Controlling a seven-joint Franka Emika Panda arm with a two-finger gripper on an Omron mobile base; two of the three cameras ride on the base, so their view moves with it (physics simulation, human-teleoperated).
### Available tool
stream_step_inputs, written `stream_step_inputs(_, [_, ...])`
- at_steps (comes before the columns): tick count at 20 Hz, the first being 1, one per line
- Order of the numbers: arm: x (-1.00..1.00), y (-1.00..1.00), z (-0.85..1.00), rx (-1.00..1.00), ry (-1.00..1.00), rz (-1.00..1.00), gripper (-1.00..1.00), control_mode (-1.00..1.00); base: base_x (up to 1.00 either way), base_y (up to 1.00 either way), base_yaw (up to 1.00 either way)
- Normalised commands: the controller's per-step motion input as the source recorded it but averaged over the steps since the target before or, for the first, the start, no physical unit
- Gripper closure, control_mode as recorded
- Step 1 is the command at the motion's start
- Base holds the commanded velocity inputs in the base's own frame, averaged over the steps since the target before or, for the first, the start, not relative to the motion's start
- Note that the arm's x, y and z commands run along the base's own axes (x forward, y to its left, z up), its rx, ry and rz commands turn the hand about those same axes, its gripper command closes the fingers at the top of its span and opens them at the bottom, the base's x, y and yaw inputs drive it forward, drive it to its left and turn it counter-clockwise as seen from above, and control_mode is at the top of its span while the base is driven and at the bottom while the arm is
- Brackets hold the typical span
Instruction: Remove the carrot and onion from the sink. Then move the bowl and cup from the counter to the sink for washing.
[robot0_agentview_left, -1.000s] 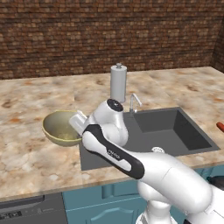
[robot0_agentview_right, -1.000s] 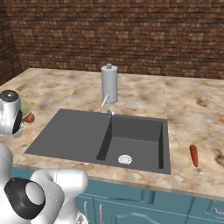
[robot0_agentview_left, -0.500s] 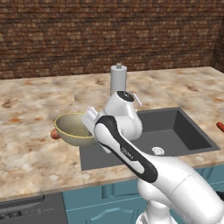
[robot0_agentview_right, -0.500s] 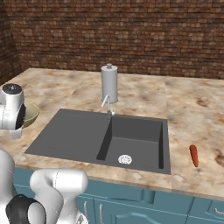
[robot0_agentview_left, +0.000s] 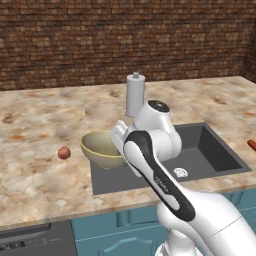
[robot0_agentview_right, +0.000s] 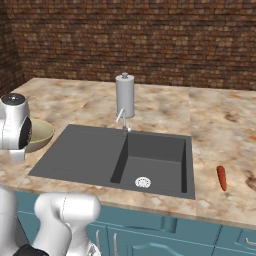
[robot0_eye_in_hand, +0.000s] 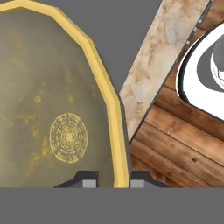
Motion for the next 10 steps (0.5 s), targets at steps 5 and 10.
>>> stream_step_inputs(5, [-0.32, -0.44, 0.13, -0.05, 0.06, -0.1, 1.0, -1.0, 0.0, 0.0, 0.0])
stream_step_inputs(10, [-0.27, -0.43, 0.08, -0.06, 0.08, -0.08, 1.0, -1.0, 0.0, 0.0, 0.0])
